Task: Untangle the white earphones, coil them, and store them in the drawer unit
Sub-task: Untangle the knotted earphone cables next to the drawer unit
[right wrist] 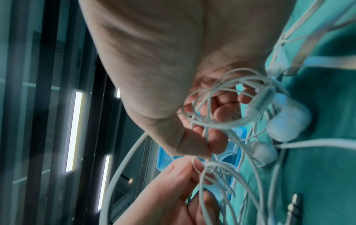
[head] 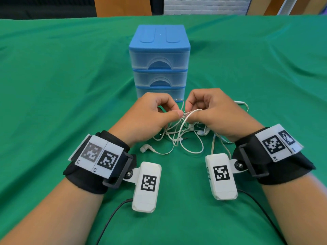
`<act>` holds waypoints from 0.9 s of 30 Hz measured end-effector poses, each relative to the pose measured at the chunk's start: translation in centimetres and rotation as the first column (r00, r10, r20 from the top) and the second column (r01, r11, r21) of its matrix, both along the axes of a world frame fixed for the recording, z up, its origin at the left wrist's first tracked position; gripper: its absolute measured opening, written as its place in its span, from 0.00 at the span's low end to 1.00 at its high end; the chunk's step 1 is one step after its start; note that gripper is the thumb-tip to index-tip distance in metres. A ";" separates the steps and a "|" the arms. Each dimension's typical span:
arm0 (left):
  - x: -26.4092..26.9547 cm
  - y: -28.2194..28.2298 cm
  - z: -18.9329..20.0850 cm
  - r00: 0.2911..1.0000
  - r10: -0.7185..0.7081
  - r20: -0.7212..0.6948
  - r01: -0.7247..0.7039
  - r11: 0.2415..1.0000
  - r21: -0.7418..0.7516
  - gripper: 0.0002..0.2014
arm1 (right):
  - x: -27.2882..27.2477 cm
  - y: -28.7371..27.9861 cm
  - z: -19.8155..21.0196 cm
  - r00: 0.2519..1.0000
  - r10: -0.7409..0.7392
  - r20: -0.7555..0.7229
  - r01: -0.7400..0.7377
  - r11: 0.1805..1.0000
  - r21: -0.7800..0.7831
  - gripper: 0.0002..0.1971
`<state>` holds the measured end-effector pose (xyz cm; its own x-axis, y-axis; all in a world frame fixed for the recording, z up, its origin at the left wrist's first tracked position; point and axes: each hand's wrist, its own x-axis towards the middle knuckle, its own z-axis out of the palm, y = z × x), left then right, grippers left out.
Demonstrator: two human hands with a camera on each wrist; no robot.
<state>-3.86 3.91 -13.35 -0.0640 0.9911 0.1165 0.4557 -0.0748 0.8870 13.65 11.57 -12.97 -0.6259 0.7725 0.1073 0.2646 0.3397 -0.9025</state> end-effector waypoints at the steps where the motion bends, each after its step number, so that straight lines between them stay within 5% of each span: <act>1: 0.1 -0.1 0.1 1.000 -0.004 -0.003 0.004 1.000 -0.010 0.05 | 0.0 0.1 -0.1 1.000 -0.002 -0.006 0.002 1.000 -0.003 0.06; 6: -0.1 -0.2 0.1 0.999 -0.005 -0.048 0.006 1.000 0.015 0.11 | 0.3 0.2 0.0 0.998 0.056 -0.033 -0.057 0.998 -0.021 0.08; 17: -0.4 0.1 -0.1 0.988 0.032 -0.149 -0.017 0.995 0.101 0.04 | 0.6 0.4 0.0 0.989 0.083 -0.121 -0.091 0.994 -0.066 0.08; 23: -0.4 0.0 0.0 0.979 0.064 -0.194 -0.041 0.992 0.121 0.05 | 1.2 0.5 1.1 0.990 0.108 -0.088 -0.113 0.992 -0.056 0.17; 27: -0.3 0.0 0.1 0.978 0.054 -0.200 -0.023 0.988 0.155 0.04 | 0.6 0.2 0.8 0.989 0.091 -0.114 -0.092 0.996 0.004 0.11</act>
